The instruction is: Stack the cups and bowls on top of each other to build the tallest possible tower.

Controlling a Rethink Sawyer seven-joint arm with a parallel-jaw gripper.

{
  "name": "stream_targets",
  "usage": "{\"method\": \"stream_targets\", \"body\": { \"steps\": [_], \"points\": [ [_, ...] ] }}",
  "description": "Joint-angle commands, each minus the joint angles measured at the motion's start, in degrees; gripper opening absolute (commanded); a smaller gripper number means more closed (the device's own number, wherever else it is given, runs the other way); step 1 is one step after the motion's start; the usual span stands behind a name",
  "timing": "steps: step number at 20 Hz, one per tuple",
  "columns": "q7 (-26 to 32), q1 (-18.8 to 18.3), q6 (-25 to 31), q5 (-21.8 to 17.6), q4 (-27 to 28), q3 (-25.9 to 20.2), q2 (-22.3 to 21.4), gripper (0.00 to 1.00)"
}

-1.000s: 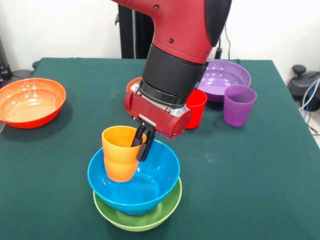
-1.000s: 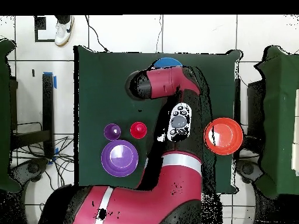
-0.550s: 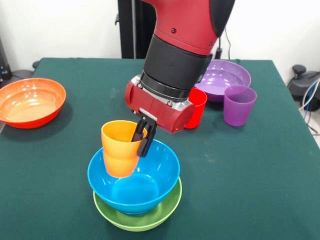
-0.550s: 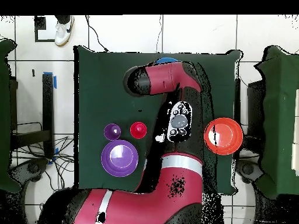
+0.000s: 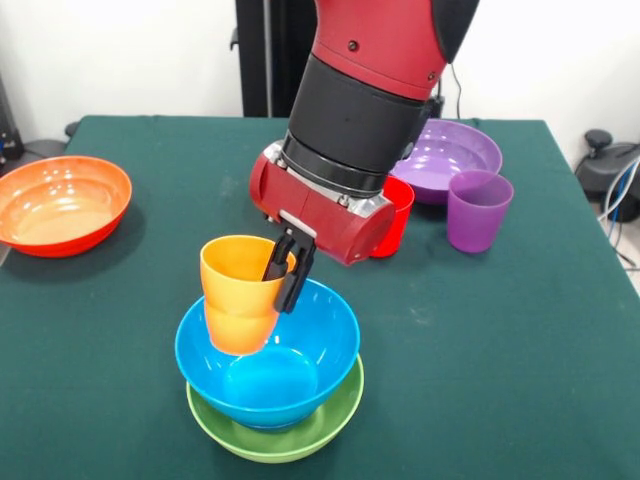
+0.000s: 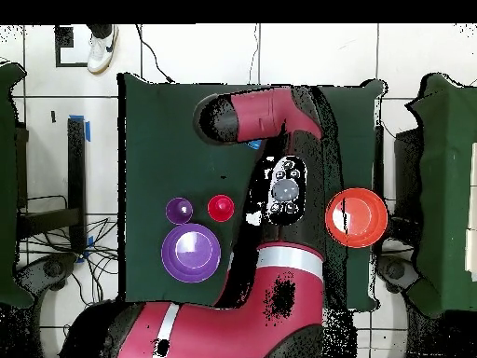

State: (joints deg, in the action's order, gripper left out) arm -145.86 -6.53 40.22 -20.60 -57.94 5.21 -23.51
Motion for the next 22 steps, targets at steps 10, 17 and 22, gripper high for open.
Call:
{"method": "stream_targets", "body": {
  "steps": [10,17,22],
  "points": [
    [8.6,-0.1,5.2,1.0,-0.4,-7.1,0.1,0.00],
    [7.5,0.1,5.3,1.0,0.2,-7.0,0.6,0.00],
    [6.8,0.4,5.1,0.9,0.2,-6.8,0.7,0.00]
  ]
}}
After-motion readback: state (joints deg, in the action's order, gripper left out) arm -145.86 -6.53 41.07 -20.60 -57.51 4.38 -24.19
